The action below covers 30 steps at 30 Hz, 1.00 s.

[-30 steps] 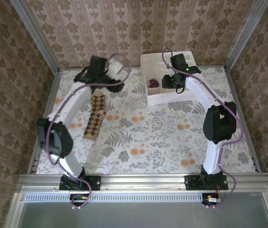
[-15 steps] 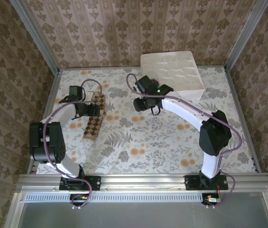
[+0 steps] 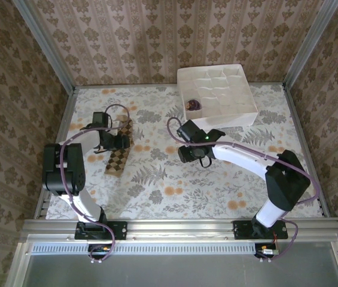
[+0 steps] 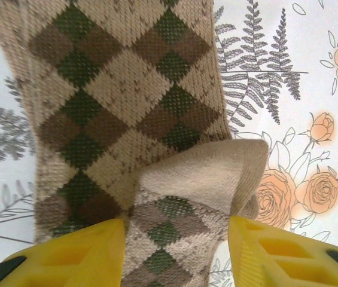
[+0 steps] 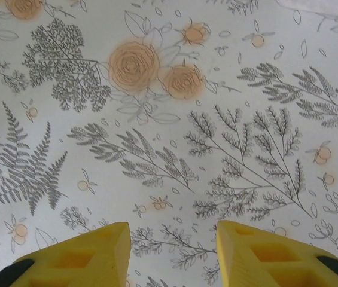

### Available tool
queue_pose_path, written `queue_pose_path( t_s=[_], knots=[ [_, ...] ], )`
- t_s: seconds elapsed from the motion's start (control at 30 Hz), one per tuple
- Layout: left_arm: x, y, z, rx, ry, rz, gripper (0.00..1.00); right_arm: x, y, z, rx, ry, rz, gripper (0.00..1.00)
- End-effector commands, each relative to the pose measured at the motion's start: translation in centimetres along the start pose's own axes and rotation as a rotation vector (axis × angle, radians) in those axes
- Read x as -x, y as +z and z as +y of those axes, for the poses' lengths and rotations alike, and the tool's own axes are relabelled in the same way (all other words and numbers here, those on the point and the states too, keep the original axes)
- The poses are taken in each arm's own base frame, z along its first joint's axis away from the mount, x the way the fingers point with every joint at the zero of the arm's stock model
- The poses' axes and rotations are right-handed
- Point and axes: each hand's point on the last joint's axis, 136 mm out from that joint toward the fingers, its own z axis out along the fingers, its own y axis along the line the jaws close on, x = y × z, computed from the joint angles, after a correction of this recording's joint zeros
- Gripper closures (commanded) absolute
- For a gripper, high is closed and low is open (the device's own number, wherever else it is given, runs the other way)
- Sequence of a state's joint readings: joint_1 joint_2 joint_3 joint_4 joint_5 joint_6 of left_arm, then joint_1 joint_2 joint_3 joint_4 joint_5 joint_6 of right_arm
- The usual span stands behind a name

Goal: Roll the socks

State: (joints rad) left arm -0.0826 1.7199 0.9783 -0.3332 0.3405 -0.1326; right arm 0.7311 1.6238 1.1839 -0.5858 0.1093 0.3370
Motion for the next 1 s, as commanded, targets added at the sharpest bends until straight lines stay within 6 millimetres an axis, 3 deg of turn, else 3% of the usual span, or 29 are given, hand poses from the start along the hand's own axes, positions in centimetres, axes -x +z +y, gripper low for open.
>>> queue_pose_path(
  t_s=[0.0,0.3,0.63,0.83,0.97],
  knots=[
    [-1.3,1.5,-1.3,-0.071,-0.082,0.038,0.52,0.2,-0.9,-0.7,-0.018,0.029,-0.057,0.57],
    [-3.9,4.1,-5.2,-0.097,-0.055,0.11,0.52,-1.9,-1.4,-1.9,-0.039,0.0,-0.052,0.57],
    [-6.9,6.0,-15.5,-0.211,-0.033,0.116,0.51,-3.0,-3.3,-0.6,0.056,-0.054,-0.168,0.58],
    [-7.2,4.8,-20.8,-0.284,0.018,0.074,0.51,-5.5,-3.9,1.5,0.058,-0.168,-0.195,0.59],
    [-5.4,1.6,-21.6,-0.287,0.076,0.013,0.5,-7.0,-3.8,4.2,0.072,-0.278,-0.202,0.59]
  ],
)
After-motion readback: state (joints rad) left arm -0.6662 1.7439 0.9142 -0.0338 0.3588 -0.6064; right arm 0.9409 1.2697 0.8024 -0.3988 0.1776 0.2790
